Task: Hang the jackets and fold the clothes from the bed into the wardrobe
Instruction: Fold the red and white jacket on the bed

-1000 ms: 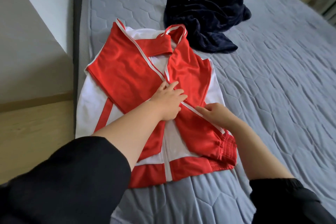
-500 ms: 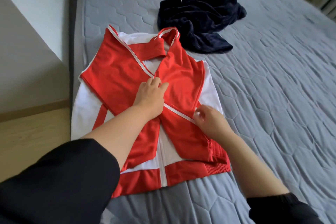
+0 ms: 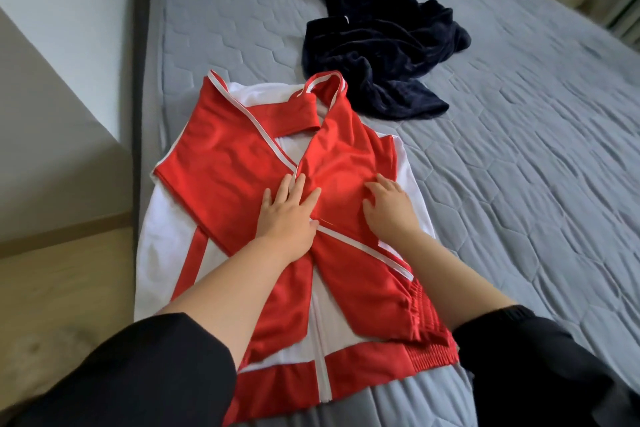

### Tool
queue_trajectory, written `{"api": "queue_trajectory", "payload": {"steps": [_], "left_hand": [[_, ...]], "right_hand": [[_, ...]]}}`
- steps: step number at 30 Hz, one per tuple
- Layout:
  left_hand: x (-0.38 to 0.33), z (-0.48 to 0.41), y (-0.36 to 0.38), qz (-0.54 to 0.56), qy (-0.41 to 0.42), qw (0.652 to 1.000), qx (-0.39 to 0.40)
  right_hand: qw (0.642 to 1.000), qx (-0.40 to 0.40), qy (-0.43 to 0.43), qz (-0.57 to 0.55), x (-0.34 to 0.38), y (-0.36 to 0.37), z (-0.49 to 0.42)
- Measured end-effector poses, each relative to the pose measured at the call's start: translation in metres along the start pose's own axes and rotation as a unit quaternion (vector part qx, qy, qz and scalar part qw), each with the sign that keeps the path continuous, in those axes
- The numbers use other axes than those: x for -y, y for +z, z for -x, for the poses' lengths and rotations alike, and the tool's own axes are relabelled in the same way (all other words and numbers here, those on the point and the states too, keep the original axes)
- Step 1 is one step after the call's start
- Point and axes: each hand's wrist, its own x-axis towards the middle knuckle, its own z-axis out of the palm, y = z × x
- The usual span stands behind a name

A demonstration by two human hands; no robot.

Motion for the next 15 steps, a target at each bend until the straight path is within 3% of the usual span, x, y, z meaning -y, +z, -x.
{"api": "queue_trajectory", "payload": {"steps": [2, 5, 9, 12, 15], "left_hand": [[0.0, -0.008, -0.006, 0.007, 0.01, 1.0, 0.003], [-0.001, -0.026, -0.017, 0.033, 0.016, 0.999, 0.023], [0.004, -0.051, -0.029, 0.037, 0.018, 0.998, 0.054], [0.003, -0.062, -0.03, -0.004, 0.025, 0.999, 0.042], [0.0, -0.077, -0.036, -0.089, 0.034, 0.995, -0.018]], "right_hand": [[0.991, -0.061, 0.075, -0.093, -0.001, -0.004, -0.017], [0.935, -0.119, 0.221, -0.251, -0.006, -0.018, -0.049], [0.872, -0.052, 0.343, -0.345, -0.019, -0.027, -0.094], [0.843, -0.028, 0.369, -0.392, -0.03, -0.029, -0.122], [0.822, 0.008, 0.375, -0.428, -0.042, -0.021, -0.136]]}}
